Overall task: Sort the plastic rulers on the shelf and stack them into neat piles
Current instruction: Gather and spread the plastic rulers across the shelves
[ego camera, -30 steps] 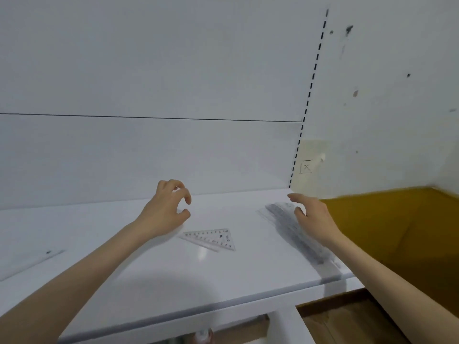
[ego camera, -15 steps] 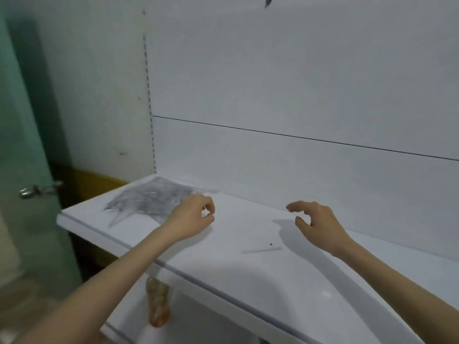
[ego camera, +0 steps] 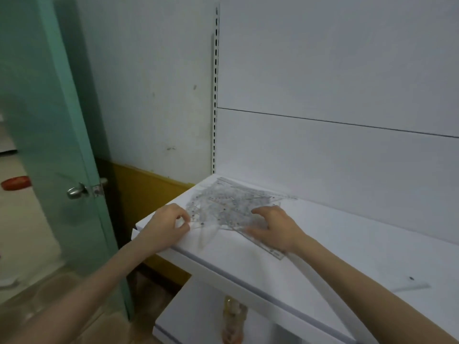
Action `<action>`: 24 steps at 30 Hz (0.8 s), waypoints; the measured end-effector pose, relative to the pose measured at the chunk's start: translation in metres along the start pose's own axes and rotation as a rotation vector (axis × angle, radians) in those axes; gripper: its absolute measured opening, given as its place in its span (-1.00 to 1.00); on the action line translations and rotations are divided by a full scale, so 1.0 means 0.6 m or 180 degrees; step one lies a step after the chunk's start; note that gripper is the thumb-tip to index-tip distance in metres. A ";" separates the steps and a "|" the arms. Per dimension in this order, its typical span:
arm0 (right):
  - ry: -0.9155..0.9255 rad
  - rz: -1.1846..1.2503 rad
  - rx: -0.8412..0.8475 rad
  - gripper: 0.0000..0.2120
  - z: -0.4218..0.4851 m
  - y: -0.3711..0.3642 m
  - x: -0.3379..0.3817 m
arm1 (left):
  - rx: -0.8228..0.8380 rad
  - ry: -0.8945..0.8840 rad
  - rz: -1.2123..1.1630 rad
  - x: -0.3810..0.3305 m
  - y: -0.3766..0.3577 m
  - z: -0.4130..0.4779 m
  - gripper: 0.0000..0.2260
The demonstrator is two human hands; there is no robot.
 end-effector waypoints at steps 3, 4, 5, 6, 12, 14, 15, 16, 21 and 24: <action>-0.0101 -0.0202 -0.0023 -0.39 0.024 -0.024 0.014 | 0.0103 -0.0277 -0.0151 0.011 -0.011 0.024 -0.64; -0.0111 -0.0257 -0.0046 -0.40 0.029 -0.028 0.016 | 0.0219 -0.0312 -0.0137 0.006 -0.018 0.028 -0.52; -0.0111 -0.0282 -0.0083 -0.41 0.031 -0.030 0.018 | 0.0381 -0.0317 -0.0028 0.001 -0.028 0.032 -0.45; -0.0089 -0.0289 -0.0154 -0.44 0.031 -0.028 0.020 | 0.0524 -0.0355 0.0188 -0.005 -0.038 0.034 -0.39; -0.0308 -0.0298 -0.0215 -0.49 0.025 -0.011 0.022 | 0.0465 -0.0625 0.0562 -0.018 -0.059 0.046 -0.43; -0.0400 -0.0181 -0.0137 -0.52 0.025 -0.006 0.019 | 0.0401 -0.0614 0.0048 -0.014 -0.052 0.050 -0.54; -0.0440 -0.0090 -0.0142 -0.55 0.024 -0.004 0.018 | 0.0405 -0.0607 -0.0105 -0.015 -0.047 0.051 -0.57; -0.0460 -0.0014 -0.0171 -0.58 0.023 -0.002 0.019 | 0.0407 -0.0610 -0.0192 -0.013 -0.041 0.053 -0.60; -0.0584 0.0394 -0.0348 -0.59 0.021 0.002 0.025 | 0.0291 -0.0482 -0.0617 -0.004 -0.030 0.055 -0.65; -0.0744 0.0732 -0.0428 -0.58 0.021 0.005 0.018 | 0.0159 -0.0461 -0.0700 -0.002 -0.030 0.055 -0.68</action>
Point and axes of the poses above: each hand's wrist, its own z-axis towards the middle knuckle, its own y-axis out of the back of the hand, x = y × z, the point moved 2 cm from there along z, towards the middle knuckle, and after that the axes turned 5 degrees about -z, right-handed, at the moved point
